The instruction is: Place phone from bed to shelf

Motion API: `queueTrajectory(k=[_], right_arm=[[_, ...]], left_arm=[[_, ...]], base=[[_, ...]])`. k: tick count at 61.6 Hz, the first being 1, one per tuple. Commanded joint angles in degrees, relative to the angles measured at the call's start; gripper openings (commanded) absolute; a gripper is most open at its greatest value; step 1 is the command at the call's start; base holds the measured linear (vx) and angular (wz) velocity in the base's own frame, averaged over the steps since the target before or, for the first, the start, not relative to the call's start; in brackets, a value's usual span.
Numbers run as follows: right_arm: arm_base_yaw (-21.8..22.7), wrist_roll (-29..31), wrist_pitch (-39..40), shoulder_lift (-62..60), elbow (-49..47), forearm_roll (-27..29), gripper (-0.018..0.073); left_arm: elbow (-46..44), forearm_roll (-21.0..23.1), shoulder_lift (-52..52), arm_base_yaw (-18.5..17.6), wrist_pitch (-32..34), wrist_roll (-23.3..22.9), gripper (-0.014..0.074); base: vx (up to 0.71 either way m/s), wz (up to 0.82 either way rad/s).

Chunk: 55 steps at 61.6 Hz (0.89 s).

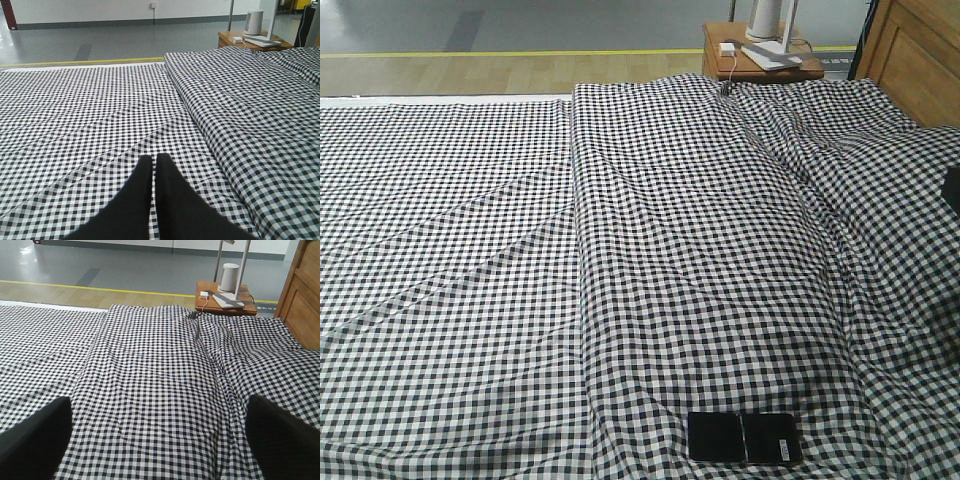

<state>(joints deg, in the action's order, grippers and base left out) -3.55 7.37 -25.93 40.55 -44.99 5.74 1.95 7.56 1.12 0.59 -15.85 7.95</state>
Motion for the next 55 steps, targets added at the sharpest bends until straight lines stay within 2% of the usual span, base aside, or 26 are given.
queueTrajectory(k=[1, 37, 47, 55], right_arm=[[0.01, -0.04, 3.95, 0.13, -1.89, -0.24, 0.0728], [0.01, -0.33, 6.65, 0.13, -1.94, -0.24, 0.0619], [0.01, -3.67, 6.01, 1.29, -3.10, -0.45, 0.0614], [1.74, -9.24, -1.64, 5.15, -7.33, -0.75, 0.0610]], left_arm=[[0.13, 0.40, 0.39, -0.18, 4.18, -0.22, 0.0001], [0.13, 0.40, 0.39, -0.18, 4.18, -0.22, 0.0001], [0.13, 0.40, 0.39, -0.18, 4.18, -0.22, 0.0001], [0.13, 0.40, 0.39, -0.18, 4.18, -0.22, 0.0001]], base=[[0.00, 0.00], [0.00, 0.00], [0.00, 0.00], [0.00, 0.00]])
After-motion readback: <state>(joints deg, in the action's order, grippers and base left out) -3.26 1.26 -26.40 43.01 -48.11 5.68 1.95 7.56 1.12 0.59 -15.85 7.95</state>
